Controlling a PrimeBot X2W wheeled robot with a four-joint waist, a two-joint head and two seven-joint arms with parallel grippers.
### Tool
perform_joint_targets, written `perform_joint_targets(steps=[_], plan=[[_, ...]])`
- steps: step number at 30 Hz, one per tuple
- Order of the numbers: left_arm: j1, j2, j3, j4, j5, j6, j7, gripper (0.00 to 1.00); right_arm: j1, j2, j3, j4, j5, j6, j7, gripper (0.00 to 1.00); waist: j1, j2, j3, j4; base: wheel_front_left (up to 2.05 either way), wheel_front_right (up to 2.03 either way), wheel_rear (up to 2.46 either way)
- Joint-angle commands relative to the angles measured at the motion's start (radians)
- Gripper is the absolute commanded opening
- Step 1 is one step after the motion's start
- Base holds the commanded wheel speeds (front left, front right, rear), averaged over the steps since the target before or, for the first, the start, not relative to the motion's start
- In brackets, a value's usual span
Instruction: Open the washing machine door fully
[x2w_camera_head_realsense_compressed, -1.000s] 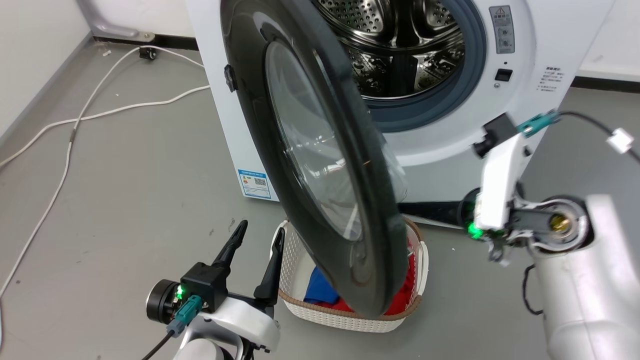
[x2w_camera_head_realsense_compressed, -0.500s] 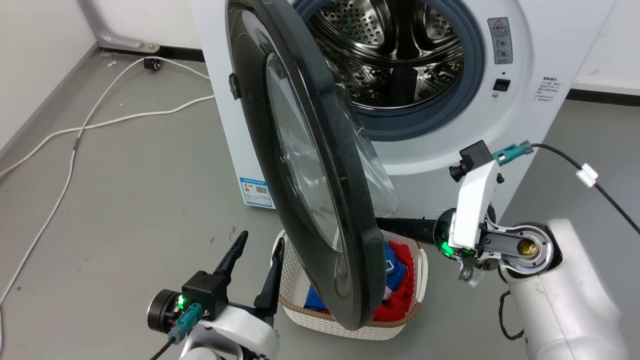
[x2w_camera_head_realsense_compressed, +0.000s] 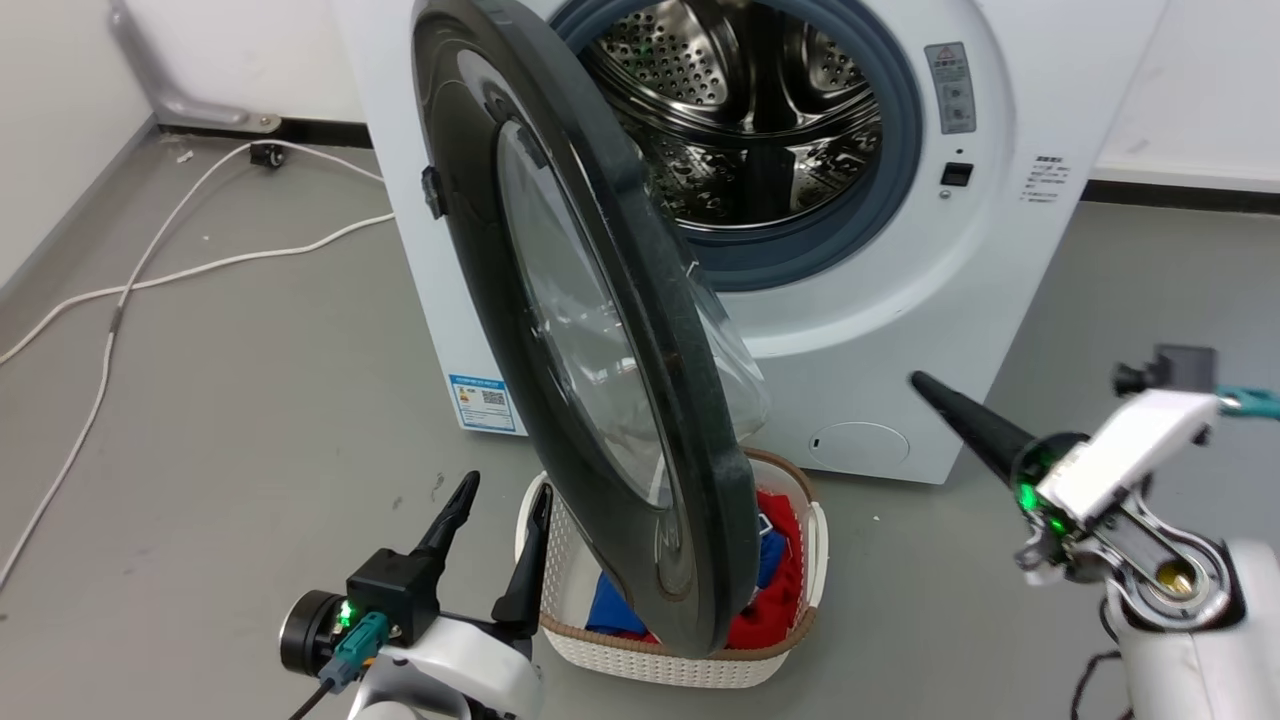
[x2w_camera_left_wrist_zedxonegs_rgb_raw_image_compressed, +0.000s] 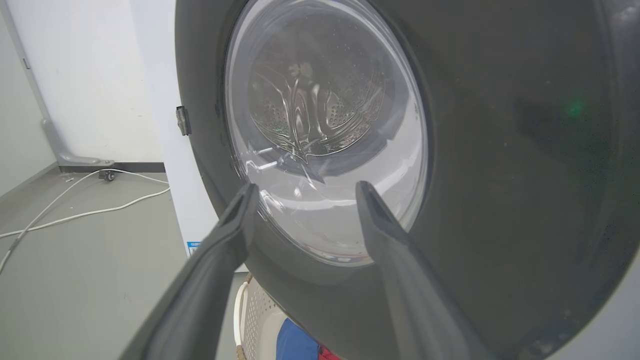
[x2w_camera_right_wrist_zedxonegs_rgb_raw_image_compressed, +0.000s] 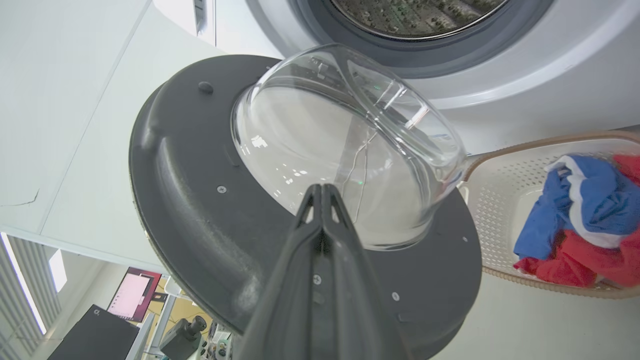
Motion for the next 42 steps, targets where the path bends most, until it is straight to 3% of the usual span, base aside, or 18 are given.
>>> perform_joint_targets(steps=[1, 3, 4, 5, 6, 7, 11, 19, 23, 30, 35, 42], plan=[[0.014, 0.004, 0.008, 0.002, -0.001, 0.006, -0.002, 1.00, 0.039, -0.004, -0.026, -0.025, -0.022, 0.002, -0.042, 0.00, 0.0000, 0.0000, -0.005, -0.014, 0.00, 0.00, 0.00], [0.018, 0.006, 0.014, 0.003, -0.003, 0.007, -0.002, 1.00, 0.083, -0.005, -0.054, -0.060, -0.048, 0.002, -0.094, 0.00, 0.0000, 0.0000, -0.009, -0.026, 0.00, 0.00, 0.00], [0.020, 0.007, 0.015, 0.003, -0.003, 0.008, -0.002, 1.00, 0.105, -0.004, -0.065, -0.077, -0.061, 0.002, -0.114, 0.16, 0.0000, 0.0000, -0.011, -0.031, 0.00, 0.00, 0.00], [0.022, 0.009, 0.019, 0.004, -0.004, 0.008, -0.002, 1.00, 0.126, -0.004, -0.078, -0.096, -0.074, 0.002, -0.137, 0.47, 0.0000, 0.0000, -0.013, -0.037, 0.00, 0.00, 0.00], [0.024, 0.011, 0.022, 0.004, -0.005, 0.008, -0.002, 1.00, 0.148, -0.003, -0.088, -0.116, -0.087, 0.002, -0.158, 0.88, 0.0000, 0.0000, -0.014, -0.042, 0.00, 0.00, 0.00], [0.025, 0.012, 0.024, 0.004, -0.007, 0.009, -0.002, 1.00, 0.169, -0.003, -0.096, -0.134, -0.097, 0.002, -0.176, 1.00, 0.0000, 0.0000, -0.015, -0.047, 0.00, 0.00, 0.00], [0.035, 0.016, 0.034, 0.005, -0.009, 0.013, -0.002, 1.00, 0.255, -0.010, -0.120, -0.198, -0.200, 0.002, -0.274, 1.00, 0.0000, 0.0000, -0.016, -0.062, 0.00, 0.00, 0.00], [0.042, 0.028, 0.046, 0.004, -0.012, 0.017, -0.002, 1.00, 0.355, -0.036, -0.106, -0.299, -0.544, 0.002, -0.503, 1.00, 0.0000, 0.0000, -0.015, -0.085, 0.00, 0.00, 0.00], [0.035, 0.030, 0.044, 0.008, -0.010, 0.021, -0.002, 1.00, 0.382, -0.044, -0.092, -0.337, -0.735, 0.002, -0.567, 1.00, 0.0000, 0.0000, -0.016, -0.089, 0.00, 0.00, 0.00], [0.023, 0.040, 0.044, 0.009, -0.013, 0.025, -0.002, 1.00, 0.406, -0.052, -0.046, -0.402, -0.961, 0.001, -0.690, 1.00, 0.0000, 0.0000, -0.013, -0.094, 0.00, 0.00, 0.00], [0.026, 0.043, 0.045, 0.011, -0.019, 0.030, -0.002, 1.00, 0.437, -0.047, 0.002, -0.388, -1.038, 0.001, -0.763, 1.00, 0.0000, 0.0000, -0.017, -0.094, 0.00, 0.00, 0.00], [0.029, 0.048, 0.044, 0.014, -0.022, 0.036, -0.002, 1.00, 0.489, -0.022, 0.022, -0.315, -1.031, 0.001, -0.788, 1.00, 0.0000, 0.0000, -0.024, -0.096, 0.00, 0.00, 0.00]])
